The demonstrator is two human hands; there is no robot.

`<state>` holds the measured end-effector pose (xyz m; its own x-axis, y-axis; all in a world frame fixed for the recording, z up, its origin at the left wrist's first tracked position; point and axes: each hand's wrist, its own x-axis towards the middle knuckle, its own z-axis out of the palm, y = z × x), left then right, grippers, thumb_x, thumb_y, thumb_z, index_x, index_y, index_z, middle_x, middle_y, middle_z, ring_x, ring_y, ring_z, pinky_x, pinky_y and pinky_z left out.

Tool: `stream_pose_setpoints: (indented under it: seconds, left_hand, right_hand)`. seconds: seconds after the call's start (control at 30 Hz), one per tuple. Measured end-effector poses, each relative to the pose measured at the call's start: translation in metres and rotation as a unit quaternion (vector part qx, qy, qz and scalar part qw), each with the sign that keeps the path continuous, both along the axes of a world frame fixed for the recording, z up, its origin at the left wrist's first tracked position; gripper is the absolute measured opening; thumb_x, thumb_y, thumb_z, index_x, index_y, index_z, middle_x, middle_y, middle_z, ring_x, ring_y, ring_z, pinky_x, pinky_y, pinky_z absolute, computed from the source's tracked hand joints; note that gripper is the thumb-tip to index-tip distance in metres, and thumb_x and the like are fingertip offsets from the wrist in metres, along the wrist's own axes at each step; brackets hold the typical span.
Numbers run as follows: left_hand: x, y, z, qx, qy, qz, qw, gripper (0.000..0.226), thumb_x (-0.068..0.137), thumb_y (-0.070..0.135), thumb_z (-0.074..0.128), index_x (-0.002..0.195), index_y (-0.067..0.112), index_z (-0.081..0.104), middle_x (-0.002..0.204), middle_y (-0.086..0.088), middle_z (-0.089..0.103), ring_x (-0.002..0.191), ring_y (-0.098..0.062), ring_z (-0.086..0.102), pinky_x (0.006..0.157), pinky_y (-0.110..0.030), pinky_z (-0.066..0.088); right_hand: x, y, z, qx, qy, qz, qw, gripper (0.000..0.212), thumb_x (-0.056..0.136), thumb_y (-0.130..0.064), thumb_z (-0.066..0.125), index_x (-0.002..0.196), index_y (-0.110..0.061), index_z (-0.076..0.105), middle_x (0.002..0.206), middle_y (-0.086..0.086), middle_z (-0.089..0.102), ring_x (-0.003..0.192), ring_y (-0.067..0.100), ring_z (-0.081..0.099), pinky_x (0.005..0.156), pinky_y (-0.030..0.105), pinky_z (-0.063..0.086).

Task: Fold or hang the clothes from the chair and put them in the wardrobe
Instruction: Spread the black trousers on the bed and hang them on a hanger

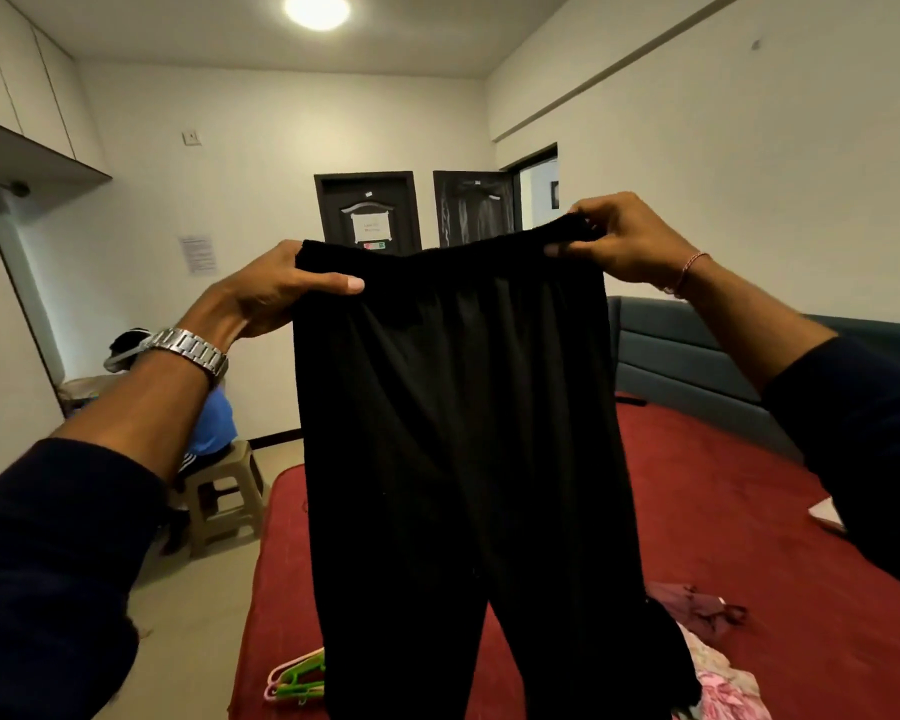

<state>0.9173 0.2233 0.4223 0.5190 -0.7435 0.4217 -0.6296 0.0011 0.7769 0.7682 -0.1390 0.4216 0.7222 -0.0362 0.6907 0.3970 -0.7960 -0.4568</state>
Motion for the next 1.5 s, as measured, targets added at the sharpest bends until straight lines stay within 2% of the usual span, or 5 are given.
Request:
stream_pose_setpoints:
  seconds: [0.47,0.7,0.9,1.17,1.5]
  left_hand:
    - [0.004,-0.069,0.039,0.237,-0.264,0.111,0.928,0.076,0.075,0.078,0.064,0.063,0.003,0.055,0.058,-0.010,0.042,0.055,-0.023,0.044,0.057,-0.031,0.038]
    - [-0.024,-0.106,0.051,-0.009,-0.141,-0.041,0.989,0.039,0.093,0.020,0.065,0.107,-0.017,0.066,0.120,-0.012,0.067,0.112,-0.016,0.064,0.097,-0.026,0.049]
    - [-0.043,-0.138,0.060,0.021,-0.161,-0.069,0.984,0.041,0.099,0.025,0.060,0.076,-0.008,0.064,0.068,-0.002,0.058,0.065,-0.012,0.057,0.065,-0.022,0.046]
    - [-0.009,-0.152,0.074,0.164,-0.544,0.202,0.798,0.071,0.079,0.080,0.037,0.082,0.020,0.074,0.074,0.001,0.059,0.084,-0.020,0.047,0.067,-0.036,0.037]
    - [-0.024,-0.166,0.080,0.110,-0.604,0.409,0.676,0.077,0.079,0.085,0.038,0.074,0.017,0.073,0.061,-0.003,0.051,0.081,-0.029,0.055,0.076,-0.040,0.036]
  right_hand:
    - [-0.069,-0.068,0.042,-0.348,-0.001,-0.186,0.919,0.063,0.083,-0.071,0.052,0.078,-0.011,0.069,0.086,0.008,0.058,0.076,0.026,0.054,0.064,0.034,0.044]
    - [-0.095,-0.098,0.061,-0.296,-0.003,-0.238,0.925,0.035,0.093,-0.040,0.062,0.102,-0.009,0.074,0.100,0.013,0.067,0.084,0.027,0.059,0.071,0.034,0.045]
    - [-0.112,-0.122,0.073,-0.307,0.024,-0.266,0.914,0.018,0.100,-0.018,0.060,0.112,-0.008,0.068,0.108,0.014,0.068,0.093,0.027,0.059,0.076,0.034,0.041]
    - [-0.141,-0.106,0.073,-0.349,0.082,-0.225,0.906,0.029,0.090,-0.049,0.064,0.086,-0.021,0.070,0.098,-0.001,0.061,0.075,0.008,0.057,0.064,0.021,0.041]
    - [-0.129,-0.109,0.067,-0.234,0.028,-0.239,0.942,0.019,0.090,-0.022,0.072,0.086,-0.010,0.058,0.089,0.007,0.066,0.086,0.028,0.065,0.074,0.038,0.052]
